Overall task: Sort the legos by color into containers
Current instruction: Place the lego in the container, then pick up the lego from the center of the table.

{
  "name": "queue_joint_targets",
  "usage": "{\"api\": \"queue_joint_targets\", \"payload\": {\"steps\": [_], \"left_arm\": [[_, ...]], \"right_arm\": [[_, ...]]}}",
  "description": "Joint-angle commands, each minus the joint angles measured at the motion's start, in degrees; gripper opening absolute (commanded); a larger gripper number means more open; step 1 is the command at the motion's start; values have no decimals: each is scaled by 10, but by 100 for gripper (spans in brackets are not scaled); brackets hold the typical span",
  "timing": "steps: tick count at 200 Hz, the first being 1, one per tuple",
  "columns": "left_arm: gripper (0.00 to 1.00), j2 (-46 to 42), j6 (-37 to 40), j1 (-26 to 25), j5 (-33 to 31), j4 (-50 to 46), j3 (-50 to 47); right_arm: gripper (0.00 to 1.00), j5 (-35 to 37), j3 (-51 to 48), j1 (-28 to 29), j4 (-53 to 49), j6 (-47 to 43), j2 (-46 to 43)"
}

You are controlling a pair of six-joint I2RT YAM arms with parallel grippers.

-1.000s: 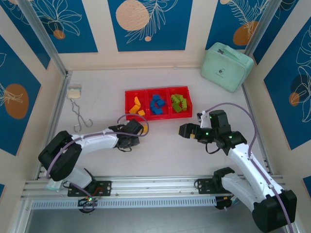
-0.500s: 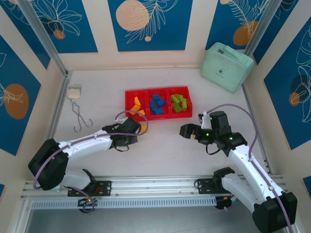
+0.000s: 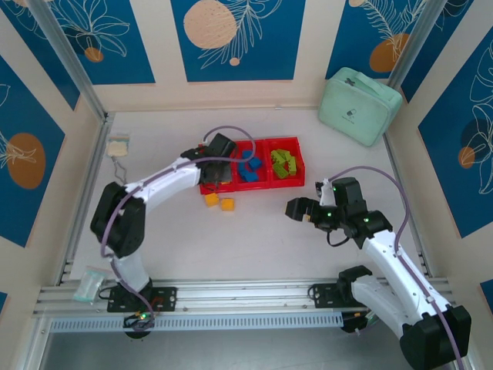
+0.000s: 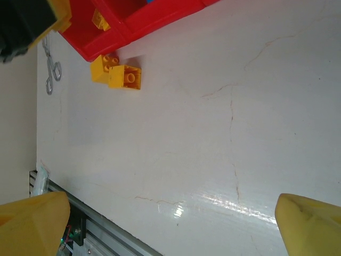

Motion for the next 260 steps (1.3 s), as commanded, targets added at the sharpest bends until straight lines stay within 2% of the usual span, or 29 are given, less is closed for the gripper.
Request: {"api": "queue_joint_targets", "payload": {"steps": [1, 39, 69, 103, 141, 185, 211, 229, 233, 240, 260], "left_arm": [[43, 34, 48, 15, 27, -35, 57], [58, 53, 52, 23, 21, -28, 93], [67, 19, 66, 23, 3, -30, 83], [75, -87, 52, 22, 15, 25, -34], [84, -202, -12, 16, 29, 75, -167], [89, -288, -86, -33, 23, 108, -279], [91, -292, -132, -69, 29, 153, -331], [94, -272, -145, -96, 20, 156, -333], [98, -265, -147, -99, 22, 155, -332], [100, -255, -148, -105, 25, 153, -328], [99, -231, -157, -122, 21, 143, -317]], "right_arm": [[99, 7, 14, -4, -37, -7, -28], [99, 20, -1, -5, -61, -24, -62], [99, 8, 9, -6, -53, -22, -40], [99, -6, 11, -6, -33, -16, -16], [99, -26, 1, -5, -2, 3, 8], [99, -44, 2, 6, 17, 17, 37], [99, -40, 10, 19, 16, 12, 53], [99, -39, 10, 23, 19, 17, 61], [99, -40, 10, 24, 19, 19, 61], [99, -40, 9, 26, 18, 21, 61], [99, -33, -3, 33, 18, 25, 46]]}}
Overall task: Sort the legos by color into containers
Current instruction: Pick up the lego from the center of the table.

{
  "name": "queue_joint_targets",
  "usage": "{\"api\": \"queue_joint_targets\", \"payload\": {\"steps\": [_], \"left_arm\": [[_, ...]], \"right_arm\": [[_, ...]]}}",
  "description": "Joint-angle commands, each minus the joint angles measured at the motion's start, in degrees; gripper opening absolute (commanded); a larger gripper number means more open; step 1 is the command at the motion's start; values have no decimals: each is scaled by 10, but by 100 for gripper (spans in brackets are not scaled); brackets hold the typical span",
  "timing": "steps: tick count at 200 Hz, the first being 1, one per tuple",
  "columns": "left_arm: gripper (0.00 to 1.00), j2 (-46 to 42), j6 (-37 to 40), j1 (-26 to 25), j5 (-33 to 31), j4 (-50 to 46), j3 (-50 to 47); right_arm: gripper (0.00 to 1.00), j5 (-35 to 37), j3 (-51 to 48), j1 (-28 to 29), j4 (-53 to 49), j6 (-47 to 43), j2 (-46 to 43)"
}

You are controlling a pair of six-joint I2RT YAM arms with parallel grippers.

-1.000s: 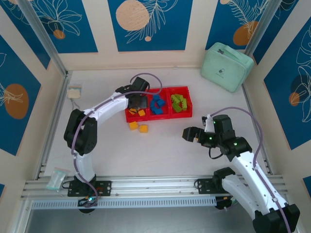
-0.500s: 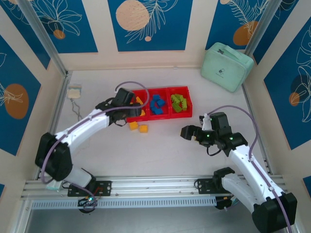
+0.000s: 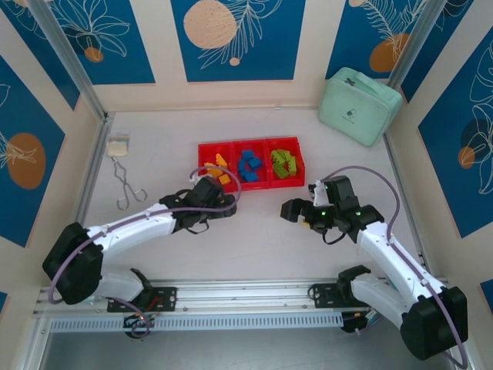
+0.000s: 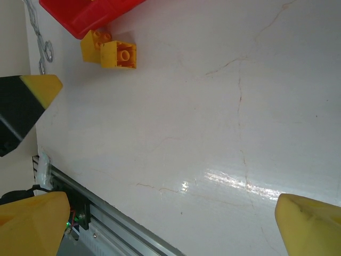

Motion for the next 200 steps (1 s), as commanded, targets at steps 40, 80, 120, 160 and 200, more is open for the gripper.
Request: {"api": "queue_joint_targets", "payload": {"steps": [40, 80, 120, 160, 200], "left_arm": [[99, 59, -37, -36, -16, 7, 38], [99, 127, -21, -44, -7, 1, 85], [99, 182, -23, -52, -6, -26, 132], [98, 231, 3, -44, -33, -90, 182], [97, 235, 25, -31, -51, -119, 191]], "right_arm": [[99, 18, -11, 7, -33, 9, -61], [99, 25, -16, 4, -49, 14, -84], [99, 24, -40, 3, -49, 20, -105], [99, 24, -40, -1, -57, 11, -112], [99, 28, -43, -2, -70, -3, -111]]}}
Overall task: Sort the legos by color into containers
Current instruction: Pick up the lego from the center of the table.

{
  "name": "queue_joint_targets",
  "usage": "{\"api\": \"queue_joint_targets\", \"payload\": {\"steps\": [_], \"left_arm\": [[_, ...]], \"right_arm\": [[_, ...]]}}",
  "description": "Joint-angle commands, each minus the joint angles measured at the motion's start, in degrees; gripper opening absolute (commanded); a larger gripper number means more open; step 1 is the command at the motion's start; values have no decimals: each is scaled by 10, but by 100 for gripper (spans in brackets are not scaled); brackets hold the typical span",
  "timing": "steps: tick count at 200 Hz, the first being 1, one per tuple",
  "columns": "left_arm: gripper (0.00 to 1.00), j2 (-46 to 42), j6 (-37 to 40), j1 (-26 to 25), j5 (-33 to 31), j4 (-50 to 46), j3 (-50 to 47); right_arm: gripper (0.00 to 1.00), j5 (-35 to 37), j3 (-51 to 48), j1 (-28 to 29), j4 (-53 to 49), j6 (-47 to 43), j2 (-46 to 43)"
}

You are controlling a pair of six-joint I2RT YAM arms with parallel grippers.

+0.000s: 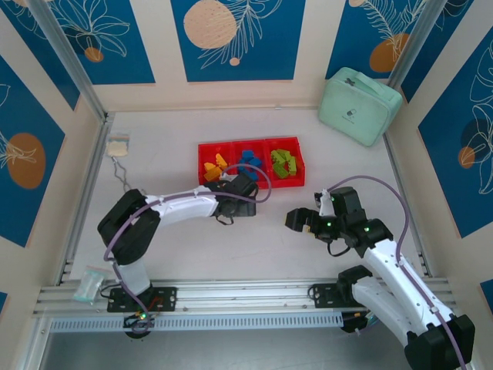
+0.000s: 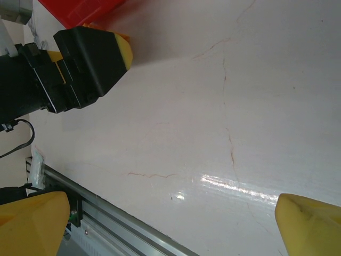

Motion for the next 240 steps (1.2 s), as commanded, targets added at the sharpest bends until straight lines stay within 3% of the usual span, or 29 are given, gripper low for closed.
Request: {"api": "queue_joint_targets", "payload": {"steps": [1, 99, 171, 240], "left_arm": [[96, -1, 23, 11, -24, -43, 8], [84, 57, 91, 45, 14, -26, 51], [59, 62, 77, 46, 45, 12, 36], [51, 37, 63, 44, 48, 32, 13]], "right_arm": [[99, 2, -5, -3, -22, -12, -6], [99, -1, 4, -5, -19, -15, 7], [99, 0, 3, -5, -19, -12, 9], [99, -3, 8, -4, -11, -11, 23]]}}
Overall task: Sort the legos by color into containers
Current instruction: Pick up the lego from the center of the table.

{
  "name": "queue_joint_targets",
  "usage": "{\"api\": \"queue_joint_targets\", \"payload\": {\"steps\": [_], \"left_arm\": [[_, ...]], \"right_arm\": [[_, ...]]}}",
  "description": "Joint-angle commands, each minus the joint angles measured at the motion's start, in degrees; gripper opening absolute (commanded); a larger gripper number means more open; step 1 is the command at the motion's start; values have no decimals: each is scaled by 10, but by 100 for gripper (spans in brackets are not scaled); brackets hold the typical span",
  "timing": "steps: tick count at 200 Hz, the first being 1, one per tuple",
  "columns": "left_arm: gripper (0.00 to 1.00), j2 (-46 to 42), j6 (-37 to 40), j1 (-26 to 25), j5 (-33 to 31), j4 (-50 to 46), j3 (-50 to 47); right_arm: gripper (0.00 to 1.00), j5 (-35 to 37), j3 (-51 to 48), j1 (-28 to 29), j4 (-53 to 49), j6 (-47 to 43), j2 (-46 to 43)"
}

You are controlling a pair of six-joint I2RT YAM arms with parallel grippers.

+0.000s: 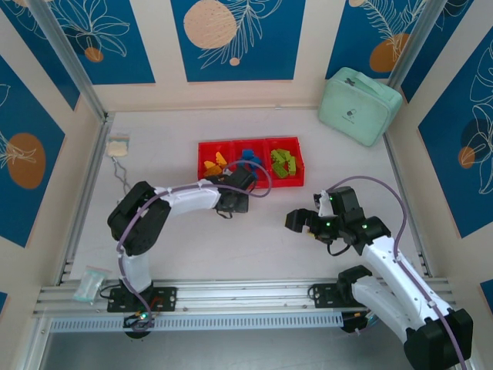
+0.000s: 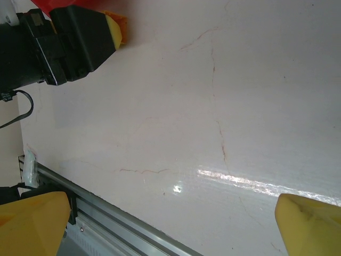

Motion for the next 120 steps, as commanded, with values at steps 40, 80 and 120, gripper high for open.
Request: {"api": "queue_joint_targets", "payload": {"steps": [40, 80, 120], "left_arm": [[50, -70, 1, 3, -14, -9, -11], [48, -118, 43, 22, -50, -59, 40], [48, -120, 83, 75, -59, -101, 104]], "right_arm": [[99, 2, 16, -2, -3, -10, -2], [99, 6, 29, -3, -5, -10, 0], [99, 5, 25, -3, -6, -7, -7]]}}
